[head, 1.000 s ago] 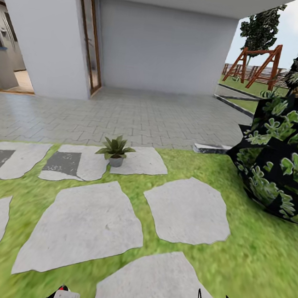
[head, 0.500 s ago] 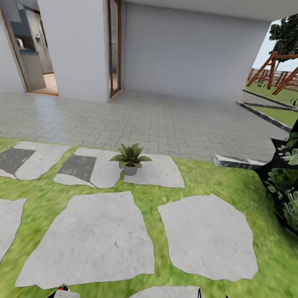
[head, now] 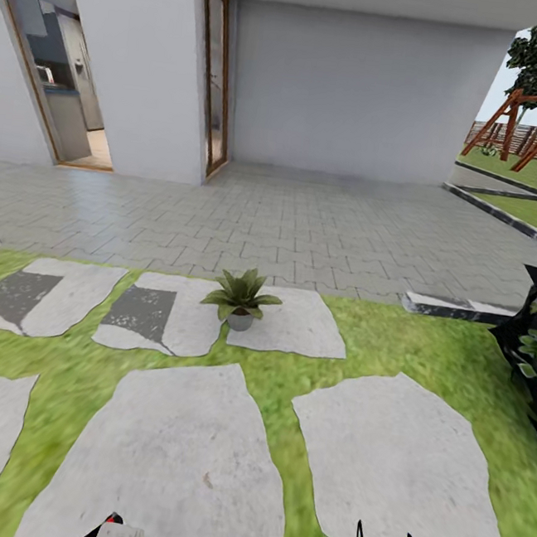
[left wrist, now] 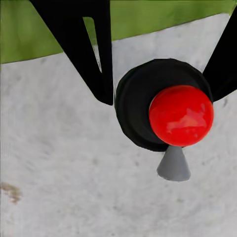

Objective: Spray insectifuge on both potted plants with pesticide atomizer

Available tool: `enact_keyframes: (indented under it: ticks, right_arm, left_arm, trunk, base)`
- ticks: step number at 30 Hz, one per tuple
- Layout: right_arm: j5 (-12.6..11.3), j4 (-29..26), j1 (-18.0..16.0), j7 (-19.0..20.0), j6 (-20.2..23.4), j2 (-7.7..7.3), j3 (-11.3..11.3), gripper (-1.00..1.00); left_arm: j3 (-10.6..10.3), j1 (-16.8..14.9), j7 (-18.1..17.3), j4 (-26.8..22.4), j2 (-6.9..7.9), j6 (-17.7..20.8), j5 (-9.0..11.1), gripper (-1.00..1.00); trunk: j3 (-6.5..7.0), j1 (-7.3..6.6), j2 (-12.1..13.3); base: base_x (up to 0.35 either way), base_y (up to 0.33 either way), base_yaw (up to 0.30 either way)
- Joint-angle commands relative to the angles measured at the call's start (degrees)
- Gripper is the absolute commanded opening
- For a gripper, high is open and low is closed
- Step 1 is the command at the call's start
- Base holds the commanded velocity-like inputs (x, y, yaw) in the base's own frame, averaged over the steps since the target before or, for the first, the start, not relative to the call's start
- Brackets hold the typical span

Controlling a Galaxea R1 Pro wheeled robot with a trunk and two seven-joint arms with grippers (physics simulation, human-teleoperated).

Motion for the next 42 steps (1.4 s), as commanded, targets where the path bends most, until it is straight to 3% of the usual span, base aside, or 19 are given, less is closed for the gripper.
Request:
enact_keyframes:
  ticks: [1, 16, 25, 35, 37, 38, 39, 40, 41, 42]
  right_arm:
    - [0.6, 0.0, 0.0, -0.2, -0.1, 0.00, -0.5, 1.00]
    - [0.6, 0.0, 0.0, -0.2, -0.2, 0.03, -0.4, 1.00]
    - [0.6, 0.0, 0.0, -0.2, -0.2, 0.08, -0.4, 1.00]
    - [0.7, 0.0, 0.0, -0.1, 0.0, -0.01, -0.3, 1.00]
    - [1.4, 0.0, 0.0, 0.4, 2.7, 0.05, 1.6, 1.00]
    - [2.0, -0.1, 0.0, 1.2, 4.4, 0.06, 2.9, 1.00]
    - [3.8, -1.8, -0.1, 5.5, 8.9, 0.03, 5.8, 1.00]
    - [4.6, -4.6, -0.1, 9.4, 11.3, -0.01, 6.6, 1.00]
    - [5.9, -11.0, -0.1, 18.1, 16.8, -0.14, 7.2, 1.00]
    - [6.7, -15.2, -0.1, 23.7, 21.1, -0.21, 7.4, 1.00]
  left_arm:
    - [-0.5, 0.0, 0.4, 0.0, 0.04, -0.2, 0.0, -1.00]
    - [-0.5, 0.0, 0.4, 0.4, 0.05, -0.2, 0.0, -1.00]
    - [-0.5, 0.0, 0.4, 0.9, 0.01, -0.3, 0.1, -1.00]
    - [-0.5, 0.0, 0.3, 0.9, 0.06, -0.3, 0.0, -1.00]
    - [-1.0, -0.1, -0.1, 0.8, -0.14, 0.0, -0.7, -1.00]
    - [-1.3, -0.1, -0.3, 0.8, -0.20, 0.3, -0.9, -1.00]
    - [-2.4, -0.6, -1.4, 0.7, -0.03, 0.7, -2.1, -1.00]
    - [-3.4, -0.8, -3.5, 0.7, 0.26, 1.0, -3.2, -1.00]
    - [-4.2, -1.7, -10.7, 0.4, 0.90, 1.9, -5.3, -1.00]
    - [-4.4, -3.3, -16.2, 0.3, 1.59, 3.5, -6.6, -1.00]
  trunk:
    - [-0.05, 0.02, 0.0]
    - [-0.05, 0.02, 0.0]
    - [-0.05, 0.02, 0.0]
    - [-0.05, 0.02, 0.0]
    - [-0.05, 0.02, 0.0]
    - [-0.05, 0.02, 0.0]
    - [-0.05, 0.02, 0.0]
    - [-0.05, 0.02, 0.0]
    - [-0.05, 0.02, 0.0]
    - [-0.05, 0.02, 0.0]
  base:
    - [0.340, 0.000, 0.000]
    - [0.340, 0.000, 0.002]
    - [0.339, -0.008, 0.235]
    - [0.248, -0.116, 0.020]
    - [0.019, -0.012, 0.000]
    - [0.006, -0.004, 0.000]
    - [0.003, -0.002, 0.000]
    - [0.001, -0.001, 0.000]
    - [0.000, 0.000, 0.000]
    - [0.000, 0.000, 0.000]
